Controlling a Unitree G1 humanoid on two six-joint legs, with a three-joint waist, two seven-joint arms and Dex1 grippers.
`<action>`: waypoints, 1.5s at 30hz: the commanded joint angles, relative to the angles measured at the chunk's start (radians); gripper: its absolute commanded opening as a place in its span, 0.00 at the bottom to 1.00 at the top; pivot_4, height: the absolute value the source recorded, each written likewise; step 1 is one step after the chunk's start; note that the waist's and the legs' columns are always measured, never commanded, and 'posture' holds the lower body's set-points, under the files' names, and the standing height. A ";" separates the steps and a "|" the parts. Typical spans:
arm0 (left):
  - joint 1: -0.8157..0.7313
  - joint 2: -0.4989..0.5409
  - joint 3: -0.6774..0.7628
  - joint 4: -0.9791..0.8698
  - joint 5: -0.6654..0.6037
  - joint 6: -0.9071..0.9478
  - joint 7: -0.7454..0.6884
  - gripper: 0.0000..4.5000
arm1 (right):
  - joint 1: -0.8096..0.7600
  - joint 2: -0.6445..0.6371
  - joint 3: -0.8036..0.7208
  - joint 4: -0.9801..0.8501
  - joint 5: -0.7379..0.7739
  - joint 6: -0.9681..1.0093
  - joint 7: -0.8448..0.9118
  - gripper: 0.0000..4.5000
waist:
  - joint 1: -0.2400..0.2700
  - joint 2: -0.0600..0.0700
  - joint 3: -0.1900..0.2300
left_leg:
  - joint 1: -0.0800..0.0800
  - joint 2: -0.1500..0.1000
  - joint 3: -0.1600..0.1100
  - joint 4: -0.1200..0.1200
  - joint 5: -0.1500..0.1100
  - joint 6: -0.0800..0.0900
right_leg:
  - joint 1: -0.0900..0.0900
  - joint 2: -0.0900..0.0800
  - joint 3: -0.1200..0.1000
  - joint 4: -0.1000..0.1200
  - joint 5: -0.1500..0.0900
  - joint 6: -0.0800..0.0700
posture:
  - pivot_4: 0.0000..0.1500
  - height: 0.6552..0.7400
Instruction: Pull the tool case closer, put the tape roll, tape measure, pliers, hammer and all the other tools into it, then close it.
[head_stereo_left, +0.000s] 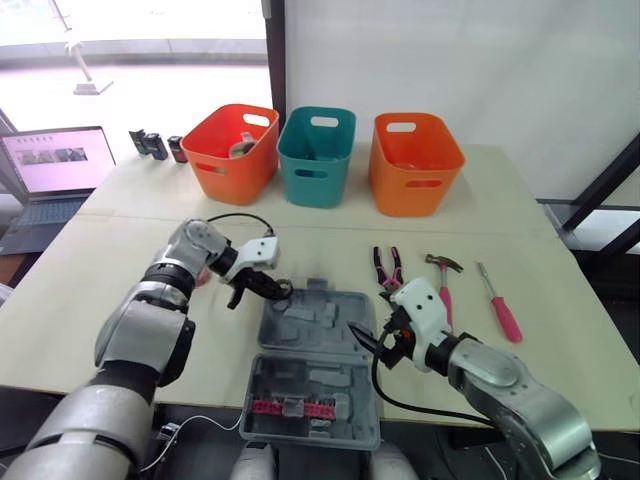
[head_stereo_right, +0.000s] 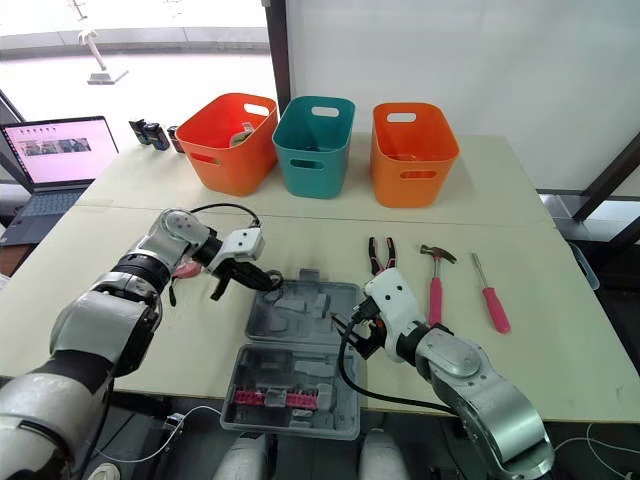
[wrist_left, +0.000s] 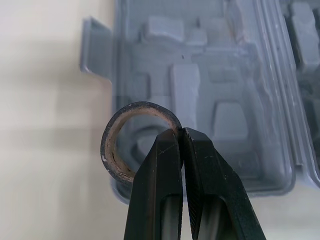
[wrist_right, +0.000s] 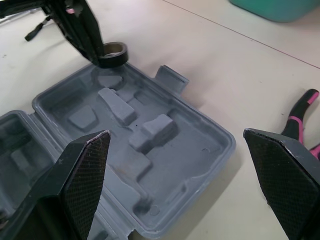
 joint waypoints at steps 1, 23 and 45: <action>0.000 0.007 -0.016 -0.012 0.017 -0.021 -0.011 0.02 | 0.006 0.007 -0.024 -0.054 -0.004 0.000 -0.013 1.00 | 0.001 0.000 0.000 | 0.000 0.000 0.000 0.000 0.000 0.000 | 0.000 0.000 0.000 0.000 0.000 0.000 | 1.00 1.00; 0.013 0.000 -0.038 -0.004 0.054 -0.038 0.056 0.44 | 0.009 0.009 -0.027 -0.057 -0.007 0.010 -0.021 1.00 | 0.001 0.000 0.000 | 0.000 0.000 0.000 0.001 0.000 0.000 | 0.000 0.000 0.000 0.000 0.000 0.000 | 1.00 1.00; 0.014 0.024 0.127 -0.024 -0.105 0.055 0.083 0.35 | 0.003 0.010 -0.014 -0.041 -0.017 0.008 -0.008 1.00 | -0.001 0.000 0.000 | 0.000 0.000 0.000 0.001 0.000 0.000 | 0.001 0.000 0.000 0.001 0.000 0.000 | 1.00 1.00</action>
